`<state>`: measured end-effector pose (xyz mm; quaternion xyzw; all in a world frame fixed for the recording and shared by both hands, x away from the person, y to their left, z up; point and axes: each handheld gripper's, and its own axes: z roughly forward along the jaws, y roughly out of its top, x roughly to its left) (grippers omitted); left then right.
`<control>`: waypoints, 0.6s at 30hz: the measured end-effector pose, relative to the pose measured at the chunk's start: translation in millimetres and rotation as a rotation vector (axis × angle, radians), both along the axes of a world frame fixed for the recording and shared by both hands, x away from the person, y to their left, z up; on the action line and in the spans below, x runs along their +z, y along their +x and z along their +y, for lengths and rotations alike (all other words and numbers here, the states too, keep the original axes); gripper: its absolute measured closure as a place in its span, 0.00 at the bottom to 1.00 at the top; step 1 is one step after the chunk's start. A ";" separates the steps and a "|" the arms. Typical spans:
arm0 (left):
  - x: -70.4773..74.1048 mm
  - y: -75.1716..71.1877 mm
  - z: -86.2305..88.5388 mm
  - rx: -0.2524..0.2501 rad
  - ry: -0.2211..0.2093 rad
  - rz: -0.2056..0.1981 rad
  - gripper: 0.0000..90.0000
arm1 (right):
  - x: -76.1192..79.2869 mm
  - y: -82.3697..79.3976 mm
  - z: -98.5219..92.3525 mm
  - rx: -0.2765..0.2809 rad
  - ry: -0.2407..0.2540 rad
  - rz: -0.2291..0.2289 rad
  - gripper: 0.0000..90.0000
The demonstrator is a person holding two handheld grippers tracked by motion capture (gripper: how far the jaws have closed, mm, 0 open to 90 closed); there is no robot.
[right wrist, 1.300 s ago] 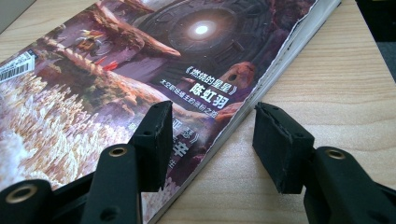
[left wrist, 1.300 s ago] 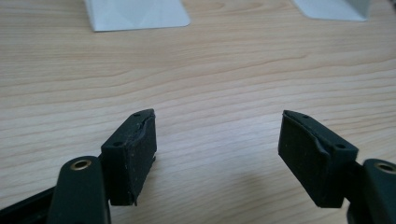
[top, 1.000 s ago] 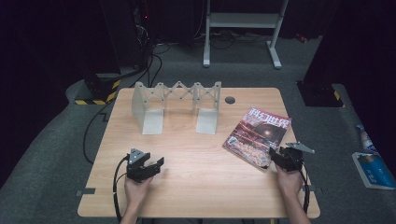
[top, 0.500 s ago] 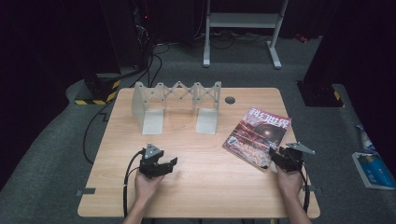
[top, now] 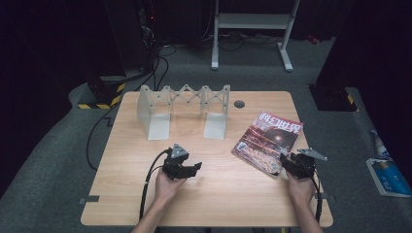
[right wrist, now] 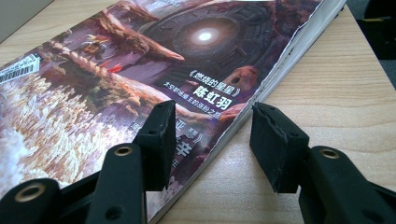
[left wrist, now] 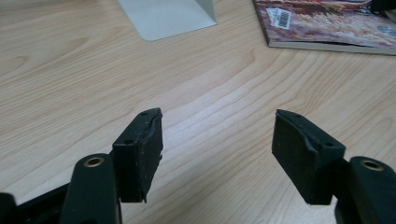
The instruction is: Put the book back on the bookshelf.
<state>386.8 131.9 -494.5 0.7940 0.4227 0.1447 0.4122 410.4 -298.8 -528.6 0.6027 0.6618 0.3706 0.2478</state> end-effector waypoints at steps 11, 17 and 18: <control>6.7 17.6 -44.1 -0.078 0.046 -0.006 0.39 | 0.1 -0.2 0.0 -0.004 0.005 0.004 0.56; 8.2 25.0 -64.5 -0.118 0.060 -0.003 0.41 | 0.0 -0.7 1.1 0.001 -0.012 -0.005 0.56; 8.3 26.3 -67.2 -0.119 0.058 -0.005 0.41 | 0.0 -0.7 1.0 0.001 -0.012 -0.005 0.56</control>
